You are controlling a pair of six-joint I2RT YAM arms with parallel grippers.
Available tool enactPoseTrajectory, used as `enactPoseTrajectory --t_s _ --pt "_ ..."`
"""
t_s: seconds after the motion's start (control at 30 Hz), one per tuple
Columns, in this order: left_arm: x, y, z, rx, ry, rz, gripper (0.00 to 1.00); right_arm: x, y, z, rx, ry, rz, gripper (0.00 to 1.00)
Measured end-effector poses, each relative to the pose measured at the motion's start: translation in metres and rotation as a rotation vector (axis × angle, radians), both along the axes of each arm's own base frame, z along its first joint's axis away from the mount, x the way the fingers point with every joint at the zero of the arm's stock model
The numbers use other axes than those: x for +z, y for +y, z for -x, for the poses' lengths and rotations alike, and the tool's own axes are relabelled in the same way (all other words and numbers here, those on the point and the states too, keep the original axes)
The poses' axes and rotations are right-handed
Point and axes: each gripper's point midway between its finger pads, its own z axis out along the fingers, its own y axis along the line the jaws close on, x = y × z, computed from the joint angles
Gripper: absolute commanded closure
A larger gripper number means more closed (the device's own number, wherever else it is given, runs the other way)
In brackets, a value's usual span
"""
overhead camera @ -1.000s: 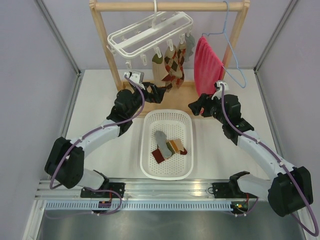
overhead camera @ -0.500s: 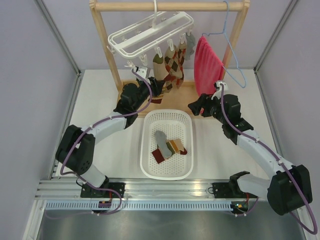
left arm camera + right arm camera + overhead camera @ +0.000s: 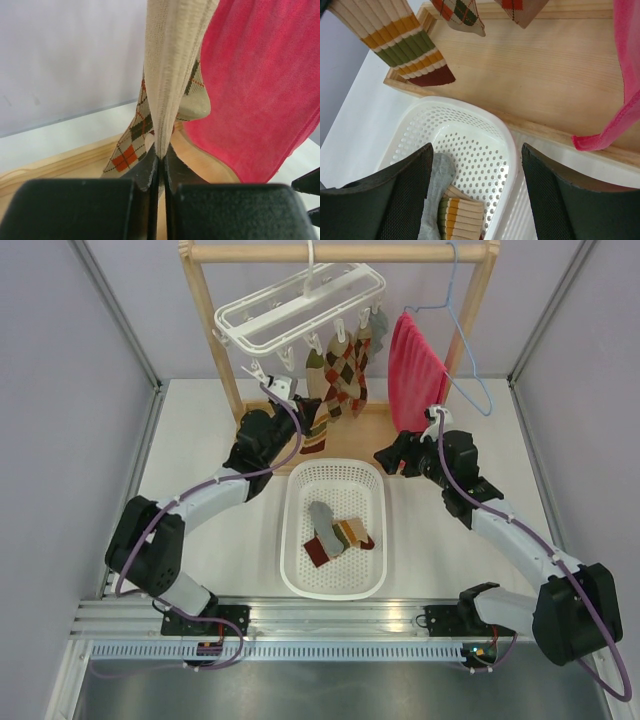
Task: Remove the socks clipped to the hanger
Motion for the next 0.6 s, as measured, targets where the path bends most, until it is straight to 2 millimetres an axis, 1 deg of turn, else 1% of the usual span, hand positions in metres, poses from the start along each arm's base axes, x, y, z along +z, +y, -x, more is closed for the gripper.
enactPoseTrajectory --t_s 0.1,0.17,0.27,0.37,0.47,0.6 --pt "0.008 0.008 0.009 0.012 -0.005 0.005 0.97 -0.003 -0.001 0.001 0.000 0.005 0.002 0.25" --pt "0.017 0.012 0.015 0.017 -0.019 0.015 0.97 -0.002 -0.001 0.002 0.000 0.005 0.001 0.25" --pt "0.032 0.019 0.029 0.020 -0.045 0.032 0.97 0.001 -0.001 0.003 0.000 -0.004 -0.003 0.25" --pt "0.037 0.021 0.043 0.013 -0.045 0.034 0.97 0.005 -0.002 0.005 0.000 -0.013 -0.006 0.25" --pt "0.040 0.016 0.055 -0.008 -0.031 0.025 0.97 0.007 -0.002 0.006 0.000 -0.015 -0.005 0.25" --pt "0.034 0.001 0.076 -0.057 0.014 -0.010 0.98 0.013 -0.001 0.006 0.005 -0.015 -0.007 0.27"
